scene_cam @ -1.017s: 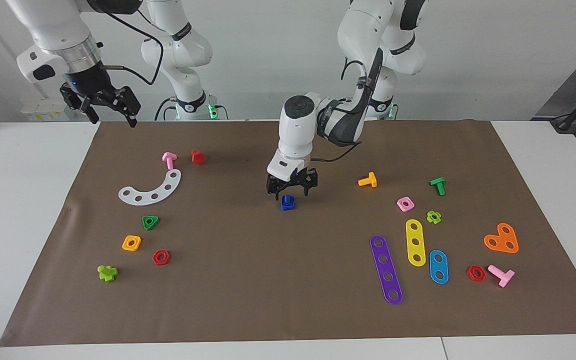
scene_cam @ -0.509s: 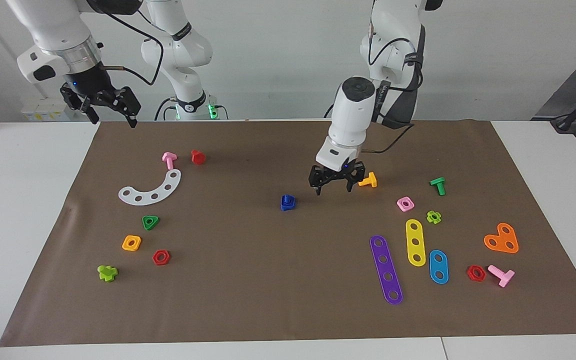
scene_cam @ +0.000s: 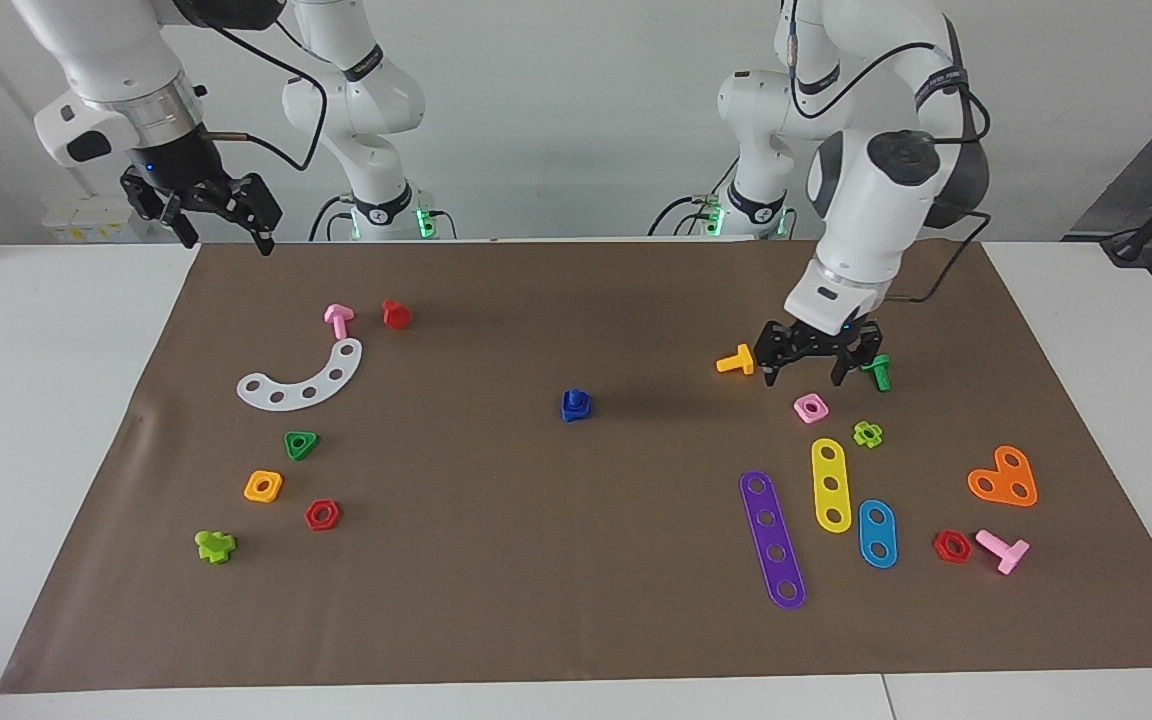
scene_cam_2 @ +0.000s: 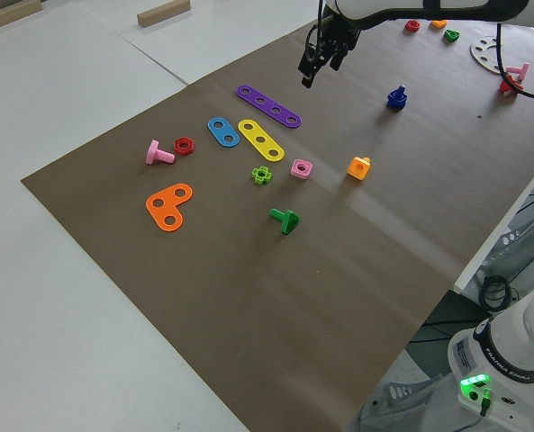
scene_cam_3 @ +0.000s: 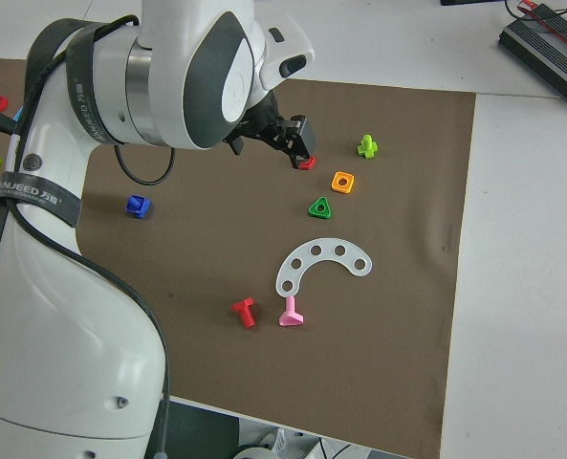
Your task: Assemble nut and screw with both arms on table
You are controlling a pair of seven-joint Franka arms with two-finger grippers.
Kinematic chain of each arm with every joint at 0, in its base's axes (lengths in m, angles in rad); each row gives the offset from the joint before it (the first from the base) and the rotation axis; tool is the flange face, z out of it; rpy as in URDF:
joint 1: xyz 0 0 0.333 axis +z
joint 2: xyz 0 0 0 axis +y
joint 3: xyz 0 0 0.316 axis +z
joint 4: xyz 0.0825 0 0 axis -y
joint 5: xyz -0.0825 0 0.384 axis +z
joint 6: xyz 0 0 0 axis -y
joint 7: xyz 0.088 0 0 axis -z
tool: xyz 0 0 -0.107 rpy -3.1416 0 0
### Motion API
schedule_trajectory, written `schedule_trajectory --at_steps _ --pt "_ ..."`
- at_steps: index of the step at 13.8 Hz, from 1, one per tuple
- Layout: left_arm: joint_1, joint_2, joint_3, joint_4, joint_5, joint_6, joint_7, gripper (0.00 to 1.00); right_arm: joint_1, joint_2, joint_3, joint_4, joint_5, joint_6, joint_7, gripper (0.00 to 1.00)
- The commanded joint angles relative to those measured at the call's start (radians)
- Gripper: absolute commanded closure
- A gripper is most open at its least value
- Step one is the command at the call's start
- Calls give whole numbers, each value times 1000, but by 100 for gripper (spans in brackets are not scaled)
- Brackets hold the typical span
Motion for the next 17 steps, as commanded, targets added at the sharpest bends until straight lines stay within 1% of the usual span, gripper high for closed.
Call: schedule_trajectory --at_steps 1,2,4,6,8,11,12,14,17 --pt "77 -86 -7 12 4 -105 100 0 -7 -2 6 -2 7 -11 -7 0" --pt "106 -95 -6 44 4 -180 138 0 -7 -2 6 -4 7 -11 -7 0" --pt "152 -90 -6 133 2 -291 188 0 -7 -2 6 -2 7 -11 -8 0" --pt "194 -76 -6 231 -7 -376 221 0 -7 -2 6 -2 9 -11 -7 0" --pt "249 -52 -5 323 -44 -461 278 0 -7 -2 6 -2 9 -11 -8 0" --pt "264 3 -2 435 -42 -566 315 0 -7 -2 6 -4 10 -10 -8 0" --pt "270 8 -2 448 -44 -580 317 0 -7 -2 6 -2 10 -11 -7 0" --pt "267 -13 -9 436 -45 -571 321 0 -7 -2 6 -4 12 -11 -7 0" --pt "254 -20 -25 428 -47 -572 307 0 -7 -2 6 -2 12 -11 -7 0"
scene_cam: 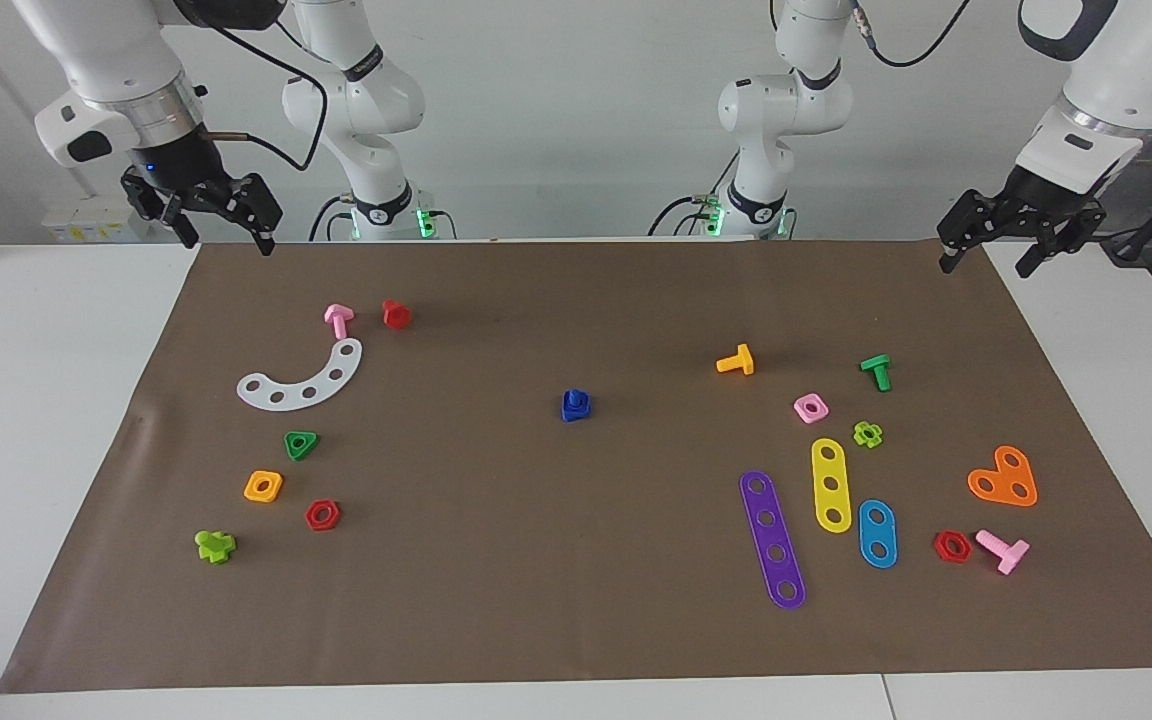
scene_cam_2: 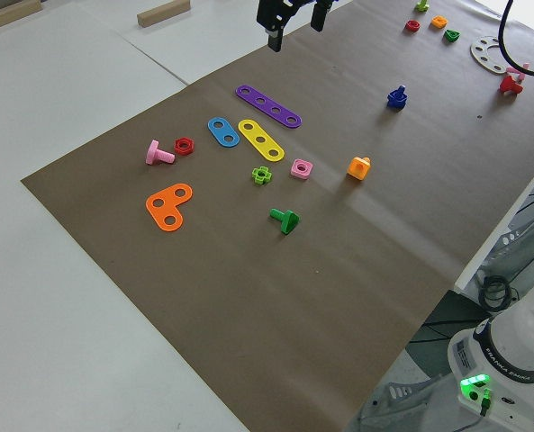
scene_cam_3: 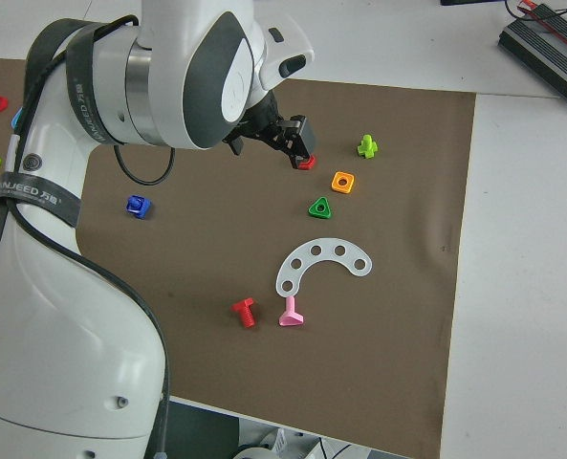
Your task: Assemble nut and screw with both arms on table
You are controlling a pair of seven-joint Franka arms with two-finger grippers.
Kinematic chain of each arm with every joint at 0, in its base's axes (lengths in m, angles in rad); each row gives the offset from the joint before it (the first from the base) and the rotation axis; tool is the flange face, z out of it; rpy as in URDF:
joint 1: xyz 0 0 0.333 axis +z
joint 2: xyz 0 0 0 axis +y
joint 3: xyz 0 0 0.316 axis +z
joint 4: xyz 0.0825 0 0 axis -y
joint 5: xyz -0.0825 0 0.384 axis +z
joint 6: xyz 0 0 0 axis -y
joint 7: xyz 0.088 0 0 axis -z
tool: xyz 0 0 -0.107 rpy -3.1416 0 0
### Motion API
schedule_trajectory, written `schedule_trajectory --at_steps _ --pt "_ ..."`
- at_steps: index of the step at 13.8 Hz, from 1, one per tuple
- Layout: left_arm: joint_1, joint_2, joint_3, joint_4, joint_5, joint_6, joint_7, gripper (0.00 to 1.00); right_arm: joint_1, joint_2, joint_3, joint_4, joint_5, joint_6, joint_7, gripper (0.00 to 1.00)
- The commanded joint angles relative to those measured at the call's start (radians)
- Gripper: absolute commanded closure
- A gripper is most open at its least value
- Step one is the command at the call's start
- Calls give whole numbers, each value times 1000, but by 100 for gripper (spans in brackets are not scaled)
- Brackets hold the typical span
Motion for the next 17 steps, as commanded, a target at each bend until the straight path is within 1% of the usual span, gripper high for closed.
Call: schedule_trajectory --at_steps 1,4,7,12,14,17 --pt "1 3 -16 24 -14 -34 5 0 -7 -2 6 -4 13 -11 -7 0" --pt "1 -4 -20 22 -12 -40 5 0 -7 -2 6 -2 13 -11 -7 0" --pt "-1 -38 -35 -31 -12 -32 2 0 -8 -2 6 -4 13 -10 -7 0" --pt "-1 -55 -36 -59 -12 -51 -2 0 -8 -2 6 -4 13 -11 -7 0" --pt "7 -66 -52 -76 -12 -55 -62 0 -8 -2 6 -4 14 -11 -7 0" --pt "10 -69 -65 -79 -11 -72 -85 0 -8 -3 6 -4 14 -11 -8 0"
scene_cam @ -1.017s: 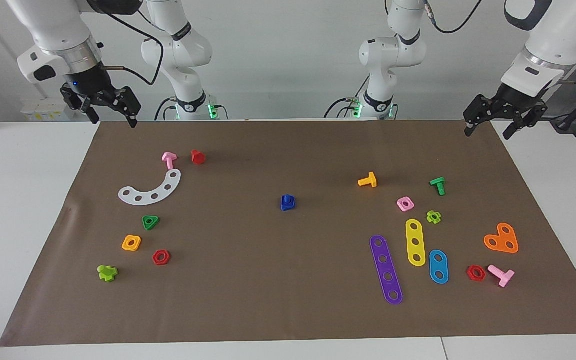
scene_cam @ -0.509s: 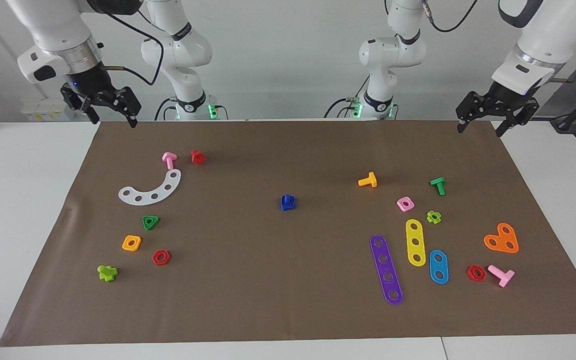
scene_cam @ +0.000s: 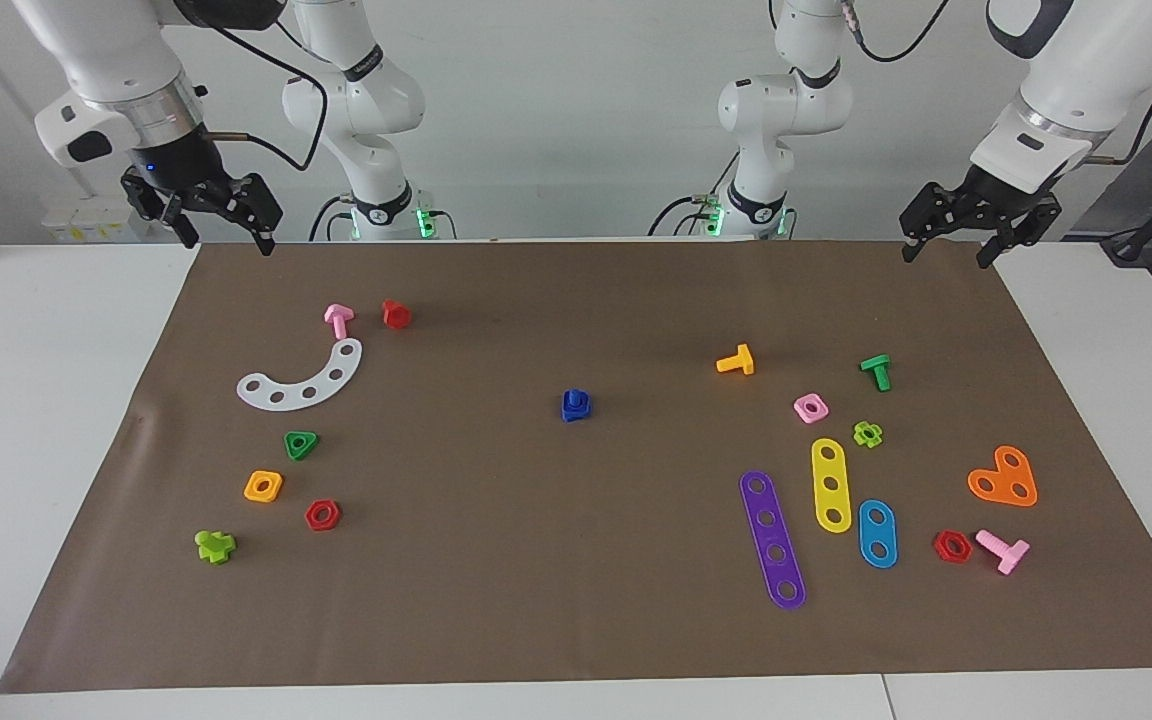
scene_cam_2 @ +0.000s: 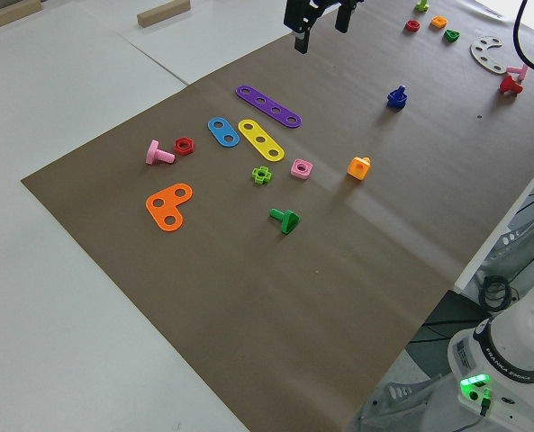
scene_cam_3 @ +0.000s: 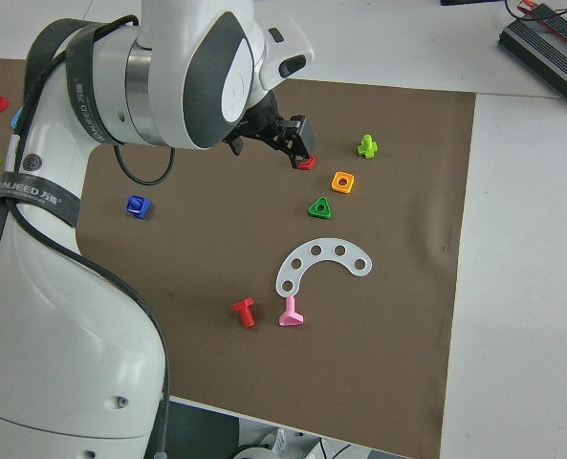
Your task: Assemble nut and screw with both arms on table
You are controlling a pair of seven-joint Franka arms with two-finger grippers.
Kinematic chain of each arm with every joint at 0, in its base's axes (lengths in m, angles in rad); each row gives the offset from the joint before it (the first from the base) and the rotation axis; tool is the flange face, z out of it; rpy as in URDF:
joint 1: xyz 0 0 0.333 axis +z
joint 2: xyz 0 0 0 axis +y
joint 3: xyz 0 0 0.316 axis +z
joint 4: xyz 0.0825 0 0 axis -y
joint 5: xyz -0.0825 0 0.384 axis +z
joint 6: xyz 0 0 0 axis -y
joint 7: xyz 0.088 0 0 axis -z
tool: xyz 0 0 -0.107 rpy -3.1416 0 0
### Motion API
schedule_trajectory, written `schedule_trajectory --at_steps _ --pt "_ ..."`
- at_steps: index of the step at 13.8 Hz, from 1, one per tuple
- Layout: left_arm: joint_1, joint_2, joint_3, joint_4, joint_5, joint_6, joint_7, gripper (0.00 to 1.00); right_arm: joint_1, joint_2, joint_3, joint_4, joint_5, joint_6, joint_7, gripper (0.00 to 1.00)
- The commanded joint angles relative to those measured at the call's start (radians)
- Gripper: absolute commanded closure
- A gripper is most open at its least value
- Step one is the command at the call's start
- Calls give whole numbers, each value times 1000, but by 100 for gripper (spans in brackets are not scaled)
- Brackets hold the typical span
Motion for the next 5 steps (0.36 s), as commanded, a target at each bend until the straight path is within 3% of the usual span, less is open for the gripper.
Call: schedule_trajectory --at_steps 1,5 --pt "8 -33 -9 -37 -10 -12 -18 0 -8 -3 6 -4 13 -11 -8 0" --pt "8 -33 -7 -41 -10 -7 -18 0 -10 -3 6 -4 14 -11 -7 0"
